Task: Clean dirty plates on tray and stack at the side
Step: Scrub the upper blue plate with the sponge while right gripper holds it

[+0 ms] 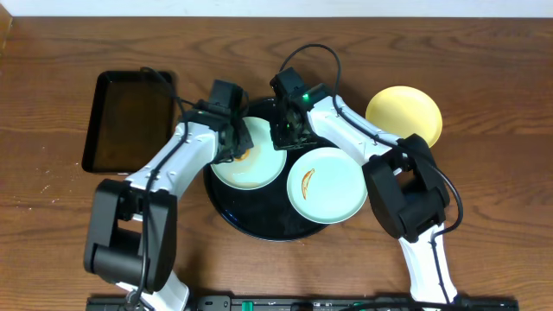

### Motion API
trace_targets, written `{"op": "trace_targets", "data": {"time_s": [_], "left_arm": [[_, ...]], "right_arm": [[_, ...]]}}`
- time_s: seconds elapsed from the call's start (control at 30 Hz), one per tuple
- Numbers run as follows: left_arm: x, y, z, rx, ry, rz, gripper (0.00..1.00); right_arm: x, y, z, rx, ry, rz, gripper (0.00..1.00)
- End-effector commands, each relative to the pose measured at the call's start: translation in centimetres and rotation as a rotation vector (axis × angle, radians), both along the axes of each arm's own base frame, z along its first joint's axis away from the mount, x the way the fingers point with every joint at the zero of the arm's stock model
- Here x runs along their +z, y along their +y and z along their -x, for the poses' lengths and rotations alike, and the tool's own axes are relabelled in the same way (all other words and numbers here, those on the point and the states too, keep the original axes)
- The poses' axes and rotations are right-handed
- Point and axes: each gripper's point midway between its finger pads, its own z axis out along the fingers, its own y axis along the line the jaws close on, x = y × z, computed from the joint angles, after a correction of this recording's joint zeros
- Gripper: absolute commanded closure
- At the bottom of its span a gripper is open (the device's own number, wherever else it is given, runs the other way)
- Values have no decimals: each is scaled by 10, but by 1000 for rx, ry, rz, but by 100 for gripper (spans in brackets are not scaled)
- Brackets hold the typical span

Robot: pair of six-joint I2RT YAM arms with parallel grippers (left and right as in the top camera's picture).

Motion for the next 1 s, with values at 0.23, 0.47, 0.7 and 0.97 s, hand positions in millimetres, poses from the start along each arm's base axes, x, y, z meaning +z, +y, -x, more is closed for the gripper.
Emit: {"op": "trace_targets", "data": {"time_s": [0.23,0.47,0.7,0.97], "left_arm": [[-24,-24,26,-57,98,-16,92],[-28,0,44,-108,172,-110,92],[-26,36,47,-178,184,-313,92],[-10,70,19,-124,59,-544,92]], "right_arm": [[-17,-13,-3,-20,-1,68,99],[-17,-13,-3,-20,1,69,99],[-17,-13,-3,-19,3,70,99],[-17,-13,-2,-19,4,71,99]]}}
